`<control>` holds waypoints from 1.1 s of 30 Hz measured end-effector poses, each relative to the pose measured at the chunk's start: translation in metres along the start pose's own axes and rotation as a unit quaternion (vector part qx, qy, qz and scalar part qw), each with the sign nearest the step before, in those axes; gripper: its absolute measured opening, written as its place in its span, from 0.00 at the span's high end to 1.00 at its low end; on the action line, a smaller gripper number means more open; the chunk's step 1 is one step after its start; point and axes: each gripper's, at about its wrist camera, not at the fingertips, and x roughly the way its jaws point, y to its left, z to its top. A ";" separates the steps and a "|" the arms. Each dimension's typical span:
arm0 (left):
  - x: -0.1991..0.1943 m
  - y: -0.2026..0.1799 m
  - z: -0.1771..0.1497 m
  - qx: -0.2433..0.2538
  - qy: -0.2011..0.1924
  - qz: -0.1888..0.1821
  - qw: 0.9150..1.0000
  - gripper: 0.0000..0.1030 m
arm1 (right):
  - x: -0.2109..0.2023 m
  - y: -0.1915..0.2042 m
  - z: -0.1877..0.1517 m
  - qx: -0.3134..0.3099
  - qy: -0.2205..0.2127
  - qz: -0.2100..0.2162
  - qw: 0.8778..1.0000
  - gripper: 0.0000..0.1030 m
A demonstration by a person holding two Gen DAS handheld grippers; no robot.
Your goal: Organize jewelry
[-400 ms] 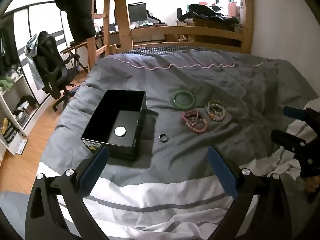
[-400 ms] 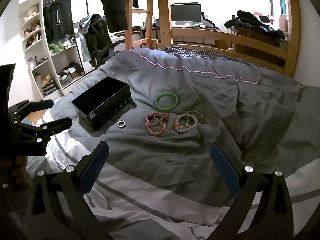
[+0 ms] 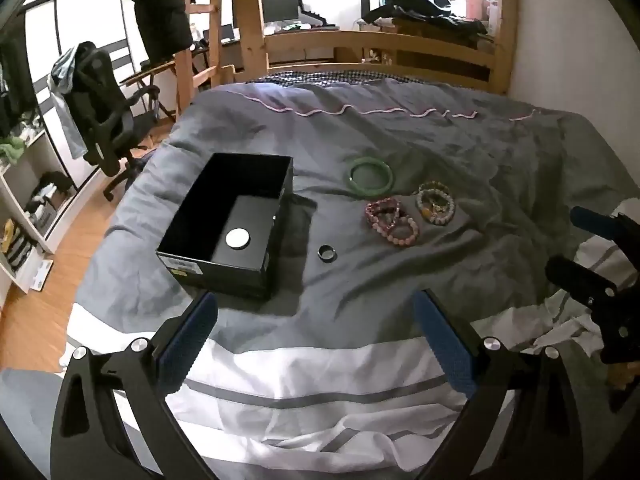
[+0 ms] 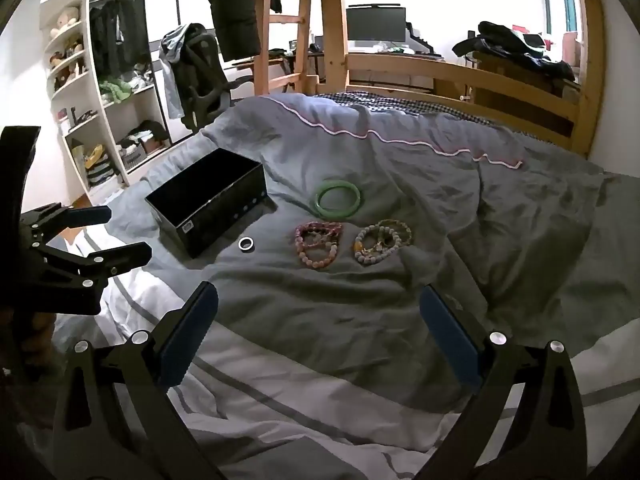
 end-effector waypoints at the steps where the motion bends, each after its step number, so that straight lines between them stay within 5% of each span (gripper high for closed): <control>1: -0.003 -0.002 0.000 0.005 -0.002 -0.001 1.000 0.06 | -0.001 -0.001 -0.001 0.000 0.000 0.001 1.000 0.03; 7: -0.013 -0.008 -0.001 -0.002 -0.021 -0.023 1.000 0.06 | -0.002 0.001 0.000 -0.002 0.003 -0.002 1.000 0.03; 33: -0.009 0.005 0.000 0.000 -0.020 -0.019 1.000 0.06 | -0.002 0.001 0.000 -0.001 0.001 0.004 1.000 0.03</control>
